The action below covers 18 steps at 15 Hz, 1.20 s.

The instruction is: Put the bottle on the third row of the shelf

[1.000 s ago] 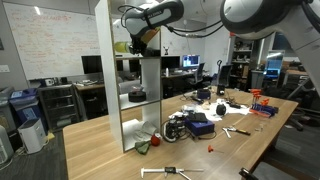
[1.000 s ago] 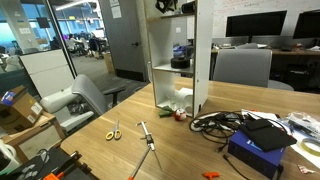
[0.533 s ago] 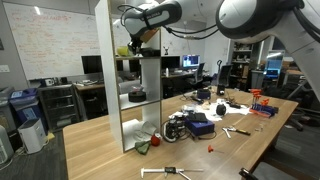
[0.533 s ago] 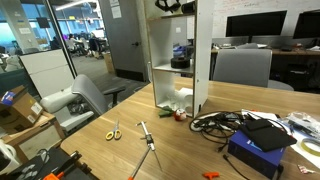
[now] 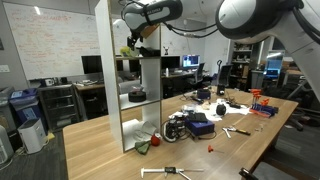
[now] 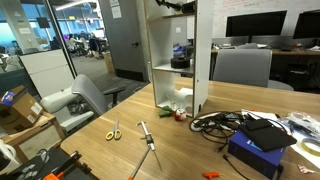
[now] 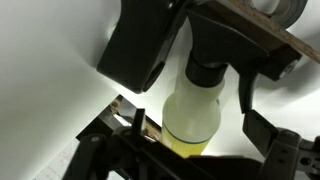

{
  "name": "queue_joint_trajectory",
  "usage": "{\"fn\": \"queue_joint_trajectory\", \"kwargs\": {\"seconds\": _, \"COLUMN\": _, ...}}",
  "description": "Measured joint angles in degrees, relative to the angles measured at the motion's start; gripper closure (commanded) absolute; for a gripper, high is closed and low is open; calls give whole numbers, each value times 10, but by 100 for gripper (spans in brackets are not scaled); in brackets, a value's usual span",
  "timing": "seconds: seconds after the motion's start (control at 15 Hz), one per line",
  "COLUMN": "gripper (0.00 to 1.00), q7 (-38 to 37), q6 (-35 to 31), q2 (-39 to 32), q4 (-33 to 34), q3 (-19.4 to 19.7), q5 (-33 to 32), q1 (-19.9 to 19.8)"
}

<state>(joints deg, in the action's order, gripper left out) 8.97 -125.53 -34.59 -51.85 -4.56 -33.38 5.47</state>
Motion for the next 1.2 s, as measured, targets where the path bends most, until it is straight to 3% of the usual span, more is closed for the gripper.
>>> {"fn": "queue_joint_trajectory", "kwargs": {"seconds": 0.6, "gripper": 0, "q7": 0, "q6": 49, "q2": 28, "q4": 11, "q3": 0, "q5": 0, "q1": 10}}
{"fn": "queue_joint_trajectory", "kwargs": {"seconds": 1.2, "gripper": 0, "q7": 0, "q6": 239, "q2": 115, "q4": -24, "q3": -19, "q5": 29, "q1": 34}}
